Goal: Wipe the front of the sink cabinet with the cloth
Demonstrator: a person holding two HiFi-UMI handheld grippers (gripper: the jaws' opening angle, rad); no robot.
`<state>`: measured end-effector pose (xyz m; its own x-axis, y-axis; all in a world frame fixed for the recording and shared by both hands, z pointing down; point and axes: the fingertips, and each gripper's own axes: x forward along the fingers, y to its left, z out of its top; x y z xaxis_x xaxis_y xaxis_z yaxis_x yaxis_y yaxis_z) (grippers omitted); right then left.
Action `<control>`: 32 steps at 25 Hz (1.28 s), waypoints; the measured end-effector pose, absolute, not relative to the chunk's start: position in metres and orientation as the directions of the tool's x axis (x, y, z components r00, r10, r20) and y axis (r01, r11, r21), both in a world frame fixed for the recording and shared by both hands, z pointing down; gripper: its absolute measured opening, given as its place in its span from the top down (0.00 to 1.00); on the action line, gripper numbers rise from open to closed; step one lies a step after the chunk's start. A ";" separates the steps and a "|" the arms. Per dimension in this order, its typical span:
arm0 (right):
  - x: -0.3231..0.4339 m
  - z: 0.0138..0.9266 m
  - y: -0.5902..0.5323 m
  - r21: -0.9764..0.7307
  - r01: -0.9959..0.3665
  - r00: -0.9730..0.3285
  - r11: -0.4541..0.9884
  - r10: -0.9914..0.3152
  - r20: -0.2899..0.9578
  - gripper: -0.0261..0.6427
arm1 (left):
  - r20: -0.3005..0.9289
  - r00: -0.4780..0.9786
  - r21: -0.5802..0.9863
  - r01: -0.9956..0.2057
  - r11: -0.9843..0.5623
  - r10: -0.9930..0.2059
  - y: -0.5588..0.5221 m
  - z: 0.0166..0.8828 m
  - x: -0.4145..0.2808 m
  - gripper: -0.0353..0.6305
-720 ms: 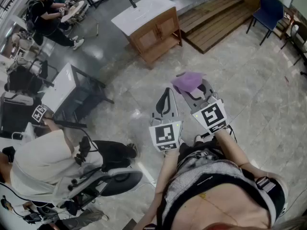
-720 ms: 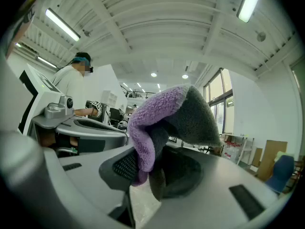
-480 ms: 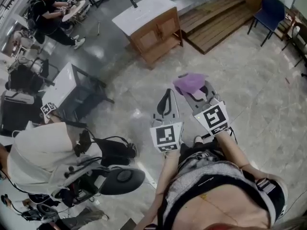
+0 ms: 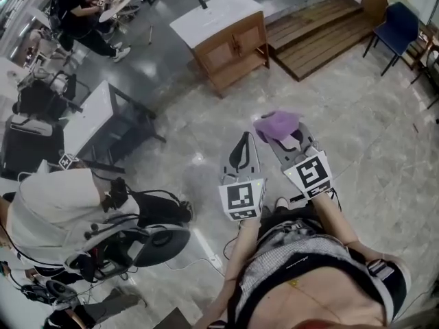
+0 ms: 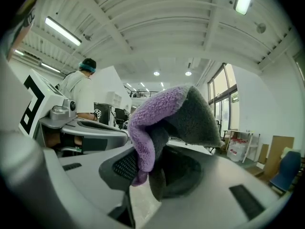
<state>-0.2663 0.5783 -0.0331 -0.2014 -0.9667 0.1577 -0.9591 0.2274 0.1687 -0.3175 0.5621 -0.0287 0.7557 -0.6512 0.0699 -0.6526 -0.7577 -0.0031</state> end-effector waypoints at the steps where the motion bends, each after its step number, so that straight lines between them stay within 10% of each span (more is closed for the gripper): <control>1: -0.267 -0.032 0.578 0.166 -0.958 -0.206 0.232 -0.965 0.160 0.72 | 0.074 0.752 -0.003 -0.656 -0.755 -0.655 0.562 -0.027 -0.318 0.95; 32: -0.244 -0.020 0.366 0.206 -0.960 -0.149 0.188 -0.970 0.193 0.72 | 0.055 0.820 0.047 -0.572 -0.819 -0.570 0.341 -0.013 -0.282 0.95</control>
